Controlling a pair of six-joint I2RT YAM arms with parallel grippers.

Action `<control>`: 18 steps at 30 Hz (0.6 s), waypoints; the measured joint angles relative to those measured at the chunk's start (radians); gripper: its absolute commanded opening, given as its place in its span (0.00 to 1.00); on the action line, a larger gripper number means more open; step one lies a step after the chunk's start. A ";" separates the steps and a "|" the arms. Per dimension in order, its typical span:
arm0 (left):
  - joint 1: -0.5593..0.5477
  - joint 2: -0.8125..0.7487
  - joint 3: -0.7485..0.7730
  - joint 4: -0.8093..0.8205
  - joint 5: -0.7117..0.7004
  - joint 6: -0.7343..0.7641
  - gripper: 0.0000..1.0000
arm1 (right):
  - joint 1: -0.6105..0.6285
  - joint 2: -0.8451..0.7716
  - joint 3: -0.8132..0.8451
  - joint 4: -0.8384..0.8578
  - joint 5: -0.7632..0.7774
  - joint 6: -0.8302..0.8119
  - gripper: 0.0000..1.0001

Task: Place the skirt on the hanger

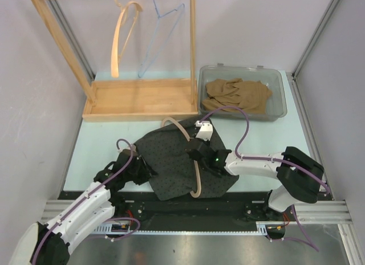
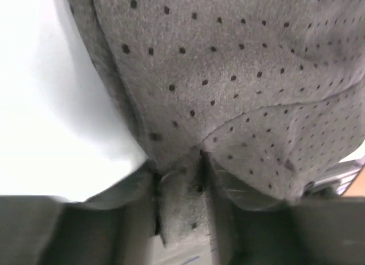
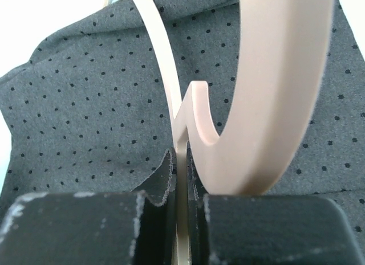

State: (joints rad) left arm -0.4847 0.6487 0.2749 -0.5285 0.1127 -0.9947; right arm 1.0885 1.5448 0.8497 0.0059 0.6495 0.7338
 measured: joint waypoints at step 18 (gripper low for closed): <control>-0.008 0.085 0.442 -0.198 -0.070 0.107 0.00 | 0.053 0.004 0.000 0.060 0.074 -0.085 0.00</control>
State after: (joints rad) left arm -0.4927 0.7334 0.7170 -0.7269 0.0429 -0.8875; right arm 1.1419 1.5490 0.8497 0.0662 0.7238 0.6483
